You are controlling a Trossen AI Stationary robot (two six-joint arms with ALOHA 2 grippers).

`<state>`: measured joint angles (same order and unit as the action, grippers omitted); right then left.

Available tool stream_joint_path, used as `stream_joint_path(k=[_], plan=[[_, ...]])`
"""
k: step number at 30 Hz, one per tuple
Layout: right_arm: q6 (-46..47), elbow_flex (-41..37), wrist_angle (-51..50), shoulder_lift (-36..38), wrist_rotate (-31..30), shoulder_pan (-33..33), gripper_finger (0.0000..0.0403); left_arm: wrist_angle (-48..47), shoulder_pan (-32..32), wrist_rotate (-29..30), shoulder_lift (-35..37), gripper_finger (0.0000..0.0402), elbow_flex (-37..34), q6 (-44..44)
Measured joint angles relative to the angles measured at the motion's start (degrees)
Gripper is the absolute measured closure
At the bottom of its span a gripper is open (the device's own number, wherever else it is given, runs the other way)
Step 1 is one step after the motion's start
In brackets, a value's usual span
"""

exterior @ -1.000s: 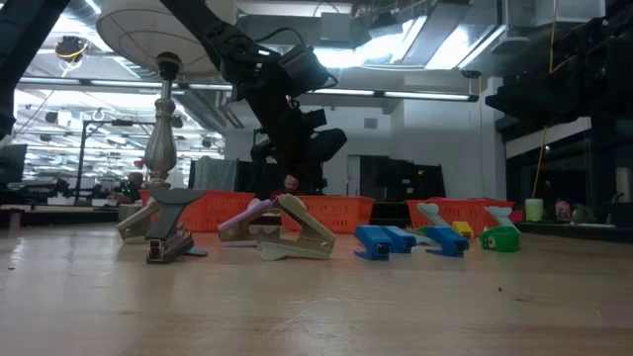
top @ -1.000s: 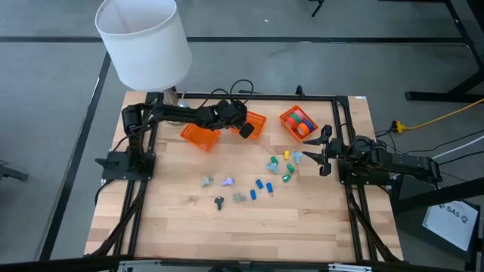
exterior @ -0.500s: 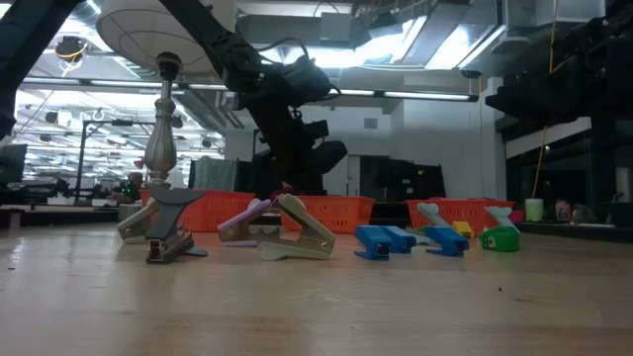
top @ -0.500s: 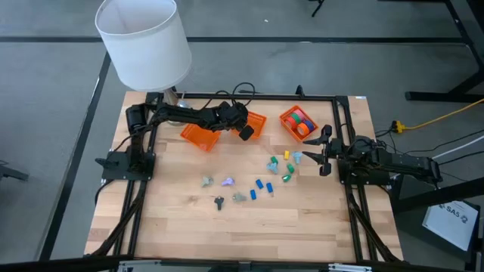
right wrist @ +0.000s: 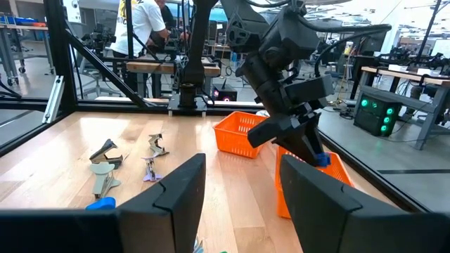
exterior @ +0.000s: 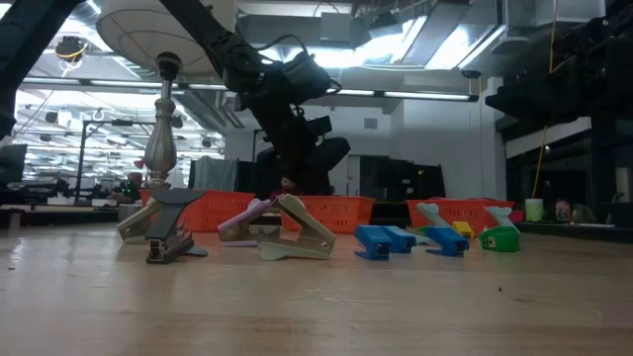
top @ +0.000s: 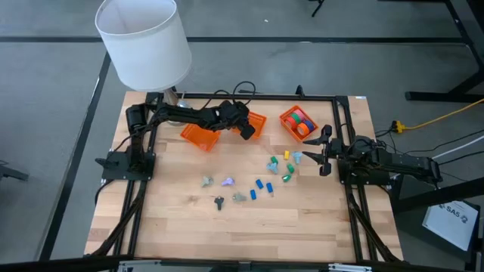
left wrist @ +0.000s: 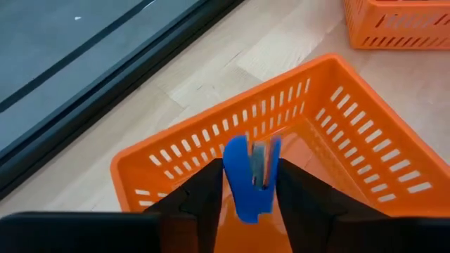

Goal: Pick and place Stapler, Stapler remover, tape
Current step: Put the blue stapler into the middle orange bin, then put the purple staple remover into the left orange bin

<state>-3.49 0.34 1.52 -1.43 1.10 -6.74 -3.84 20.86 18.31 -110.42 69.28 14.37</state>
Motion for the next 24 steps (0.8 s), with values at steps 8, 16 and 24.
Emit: stream_joint_path(k=[8, 16, 24], plan=[[0.0, 0.0, 0.0, 0.0, 0.0, 0.0, 0.0214, 0.0, 0.0, 0.0, 0.0, 0.0247, 0.0, -0.1], [0.0, 0.0, 0.0, 0.0, 0.0, 0.0, 0.0214, 0.5, -1.1, 1.1, 1.8, 0.0238, 0.0, -4.0], [0.0, 0.0, 0.0, 0.0, 0.0, 0.0, 0.0214, 1.0, -5.0, 2.2, 5.8, 0.0250, 0.0, -9.0]])
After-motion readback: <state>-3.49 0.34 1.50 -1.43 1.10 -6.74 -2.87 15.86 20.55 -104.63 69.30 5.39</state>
